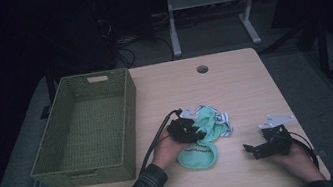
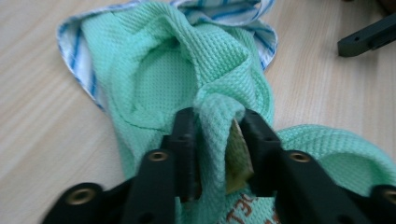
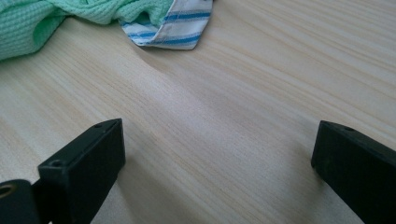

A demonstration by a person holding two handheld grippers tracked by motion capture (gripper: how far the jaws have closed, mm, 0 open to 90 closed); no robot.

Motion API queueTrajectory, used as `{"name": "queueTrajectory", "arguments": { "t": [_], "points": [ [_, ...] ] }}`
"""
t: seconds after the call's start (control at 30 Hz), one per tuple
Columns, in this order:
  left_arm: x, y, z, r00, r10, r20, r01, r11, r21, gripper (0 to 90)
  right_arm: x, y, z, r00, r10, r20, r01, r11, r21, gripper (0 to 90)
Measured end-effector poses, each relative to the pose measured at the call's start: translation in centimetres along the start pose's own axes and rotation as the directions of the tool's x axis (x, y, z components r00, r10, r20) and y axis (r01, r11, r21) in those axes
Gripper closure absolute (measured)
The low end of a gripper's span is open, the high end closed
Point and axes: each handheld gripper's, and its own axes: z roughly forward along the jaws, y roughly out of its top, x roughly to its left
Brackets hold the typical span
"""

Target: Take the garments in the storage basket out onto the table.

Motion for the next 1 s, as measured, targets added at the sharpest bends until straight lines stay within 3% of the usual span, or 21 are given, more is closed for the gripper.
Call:
{"name": "queueTrajectory", "arguments": {
  "t": [0.03, 0.2, 0.47, 0.5, 0.6, 0.63, 0.73, 0.9, 1.0],
  "points": [
    [0.0, 0.2, -0.6, 1.0, -0.003, 0.001, 0.003, 0.9999, -0.013, 58.3, 0.0, 0.0, 0.0, 1.0, 0.0, 0.0, 0.0, 1.0, 0.0, 2.3],
    [-0.5, 0.5, -2.3, 0.9999, 0.005, 0.011, -0.004, 0.9999, -0.014, 47.4, 0.0, 0.0, 0.0, 1.0, -0.002, 0.001, 0.002, 1.0, -0.001, 2.4],
    [-1.3, 0.0, -4.5, 0.9997, -0.013, 0.019, 0.014, 0.9993, -0.035, 43.4, 0.0, 0.0, 0.0, 1.0, -0.002, 0.003, 0.002, 1.0, -0.001, 2.3],
    [-1.5, -0.5, -5.0, 0.9998, -0.015, 0.011, 0.015, 0.9991, -0.039, 49.3, 0.0, 0.0, 0.0, 1.0, -0.003, 0.003, 0.003, 1.0, -0.001, 2.4],
    [-1.6, -1.0, -5.4, 0.9999, -0.014, 0.007, 0.014, 0.9994, -0.032, 55.0, 0.0, 0.0, 0.0, 1.0, -0.003, 0.003, 0.003, 1.0, -0.001, 2.4],
    [-1.8, -1.4, -5.6, 0.9998, -0.021, -0.005, 0.021, 0.9995, -0.025, 64.4, 0.0, 0.0, 0.0, 1.0, -0.003, 0.003, 0.003, 1.0, -0.001, 2.4],
    [-1.8, -1.9, -5.8, 0.9995, -0.031, -0.006, 0.031, 0.9995, -0.007, 75.0, 0.0, 0.0, 0.0, 1.0, -0.002, 0.003, 0.002, 1.0, -0.001, 2.4],
    [-2.3, -3.6, -6.2, 0.9996, -0.029, -0.003, 0.029, 0.9972, 0.069, 85.4, 0.0, 0.0, 0.0, 1.0, -0.004, 0.003, 0.004, 1.0, -0.002, 2.4],
    [-2.6, -4.0, -6.0, 0.9997, -0.024, 0.004, 0.024, 0.996, 0.086, 87.7, 0.0, 0.0, 0.0, 1.0, -0.004, 0.003, 0.004, 1.0, -0.002, 2.3]
  ]
}}
